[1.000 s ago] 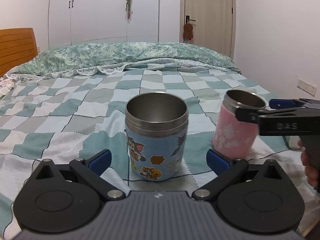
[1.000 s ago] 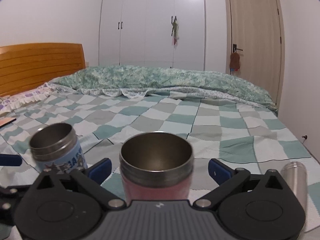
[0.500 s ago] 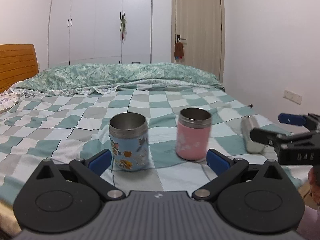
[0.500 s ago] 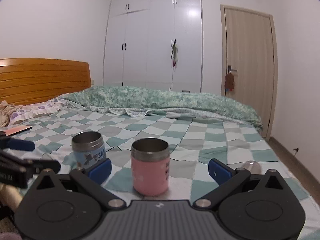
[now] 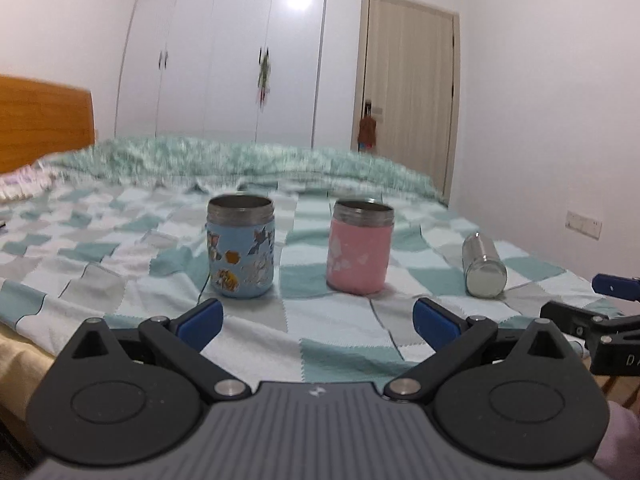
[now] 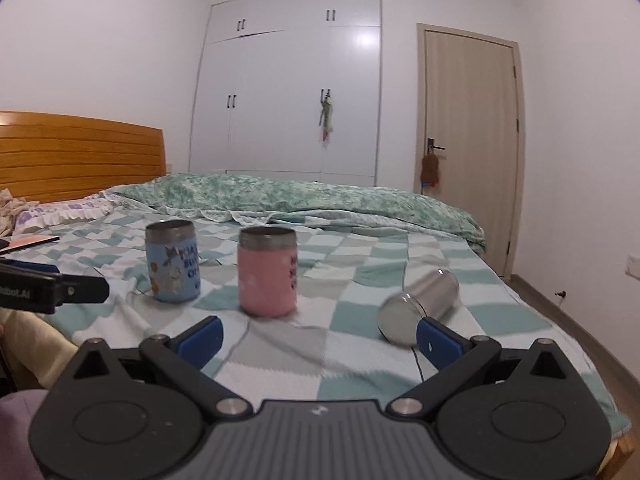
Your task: Flip cup upright
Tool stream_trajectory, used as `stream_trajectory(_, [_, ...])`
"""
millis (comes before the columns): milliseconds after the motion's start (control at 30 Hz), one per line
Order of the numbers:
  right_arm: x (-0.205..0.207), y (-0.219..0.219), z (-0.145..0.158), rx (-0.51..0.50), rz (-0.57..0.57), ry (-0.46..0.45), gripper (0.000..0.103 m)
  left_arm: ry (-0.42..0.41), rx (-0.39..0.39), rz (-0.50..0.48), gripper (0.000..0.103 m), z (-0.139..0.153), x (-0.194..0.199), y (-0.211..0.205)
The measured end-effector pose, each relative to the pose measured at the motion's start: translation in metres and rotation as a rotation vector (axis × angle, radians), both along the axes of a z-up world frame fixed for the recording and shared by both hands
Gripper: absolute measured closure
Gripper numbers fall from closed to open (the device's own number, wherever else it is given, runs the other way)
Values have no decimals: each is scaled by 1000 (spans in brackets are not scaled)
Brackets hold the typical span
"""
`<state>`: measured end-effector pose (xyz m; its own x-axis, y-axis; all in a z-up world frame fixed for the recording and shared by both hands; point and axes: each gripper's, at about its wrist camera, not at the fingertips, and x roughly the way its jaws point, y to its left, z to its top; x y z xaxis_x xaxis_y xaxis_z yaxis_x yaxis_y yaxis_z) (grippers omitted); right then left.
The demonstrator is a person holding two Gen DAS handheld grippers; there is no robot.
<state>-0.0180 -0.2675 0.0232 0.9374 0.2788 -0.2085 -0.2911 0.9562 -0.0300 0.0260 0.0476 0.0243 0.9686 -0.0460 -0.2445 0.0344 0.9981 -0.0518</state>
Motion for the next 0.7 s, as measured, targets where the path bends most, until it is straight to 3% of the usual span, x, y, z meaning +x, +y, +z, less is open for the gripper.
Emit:
stream_trajectory(167, [-5,0,-23,-12,-38,-32,0,-137,66,20,0,-24,-14,-20])
stream_trajectory(700, [-12,-7,-27,35,-102,-101,0,-186,73,41,0,-27,-25,-19])
